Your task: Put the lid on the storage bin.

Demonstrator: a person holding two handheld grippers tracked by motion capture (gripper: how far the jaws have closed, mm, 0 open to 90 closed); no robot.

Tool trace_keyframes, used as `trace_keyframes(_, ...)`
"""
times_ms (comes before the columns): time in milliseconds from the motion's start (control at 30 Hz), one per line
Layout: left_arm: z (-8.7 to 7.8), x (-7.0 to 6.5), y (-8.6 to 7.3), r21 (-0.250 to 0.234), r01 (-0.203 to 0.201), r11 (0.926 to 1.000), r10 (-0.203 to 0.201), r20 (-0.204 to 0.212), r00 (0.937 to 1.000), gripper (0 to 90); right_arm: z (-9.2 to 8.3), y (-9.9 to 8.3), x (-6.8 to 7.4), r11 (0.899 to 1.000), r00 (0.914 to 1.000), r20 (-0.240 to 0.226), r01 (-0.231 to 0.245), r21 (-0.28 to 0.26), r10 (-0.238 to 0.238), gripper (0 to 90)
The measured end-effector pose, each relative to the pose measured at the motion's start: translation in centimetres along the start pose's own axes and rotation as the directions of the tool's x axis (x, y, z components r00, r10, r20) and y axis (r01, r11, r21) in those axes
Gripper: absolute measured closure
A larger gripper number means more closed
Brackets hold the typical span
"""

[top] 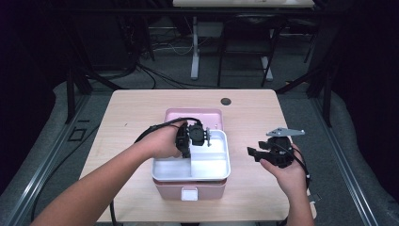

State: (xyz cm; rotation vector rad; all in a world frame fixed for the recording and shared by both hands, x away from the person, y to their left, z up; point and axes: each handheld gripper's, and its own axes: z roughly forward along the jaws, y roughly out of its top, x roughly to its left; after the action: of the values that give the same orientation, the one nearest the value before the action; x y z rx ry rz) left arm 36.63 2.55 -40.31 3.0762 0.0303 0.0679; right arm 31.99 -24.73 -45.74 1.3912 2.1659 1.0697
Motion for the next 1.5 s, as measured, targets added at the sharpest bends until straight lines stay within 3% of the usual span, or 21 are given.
trace_keyframes(233,1.5,-0.1,-0.2,-0.003,-0.010,0.9999,0.010,0.023,0.9997,89.0,0.1,0.0,-0.1,1.000,1.0000,-0.006,-0.006,0.002,0.006,46.3)
trace_keyframes(367,2.0,-0.2,-0.3,0.018,-0.029,0.9994,0.029,0.026,0.9992,89.0,0.1,0.0,-0.1,1.000,0.9999,-0.009,-0.009,0.004,0.010,46.3)
trace_keyframes(800,3.4,0.0,-0.2,0.023,-0.020,0.9995,0.019,0.039,0.9990,88.6,0.3,-0.1,-0.3,1.000,0.9997,-0.018,-0.018,0.002,0.018,46.5)
trace_keyframes(1133,3.6,0.1,-0.1,0.026,-0.016,0.9995,0.014,0.050,0.9986,88.0,1.0,-0.2,-0.2,1.000,0.9997,-0.021,-0.014,-0.003,0.014,47.7)
trace_keyframes(1200,3.7,0.0,0.0,0.029,0.002,0.9996,-0.003,0.046,0.9989,87.3,1.2,-0.2,-0.1,1.000,0.9996,-0.024,-0.015,-0.006,0.015,47.8)
trace_keyframes(1400,3.7,-0.4,0.1,0.039,-0.005,0.9992,0.005,0.013,0.9999,86.7,1.6,0.1,0.3,0.999,0.9997,-0.026,-0.005,-0.033,0.004,48.3)
trace_keyframes(1433,3.7,-0.4,0.1,0.040,-0.001,0.9992,0.001,0.017,0.9999,86.7,1.7,0.3,0.2,0.999,0.9976,-0.069,-0.005,-0.043,0.002,48.3)
trace_keyframes(1500,3.7,-0.2,0.1,0.044,0.010,0.9990,-0.011,0.025,0.9996,86.3,1.8,0.5,0.3,0.998,0.9986,-0.052,-0.008,-0.059,0.004,48.3)
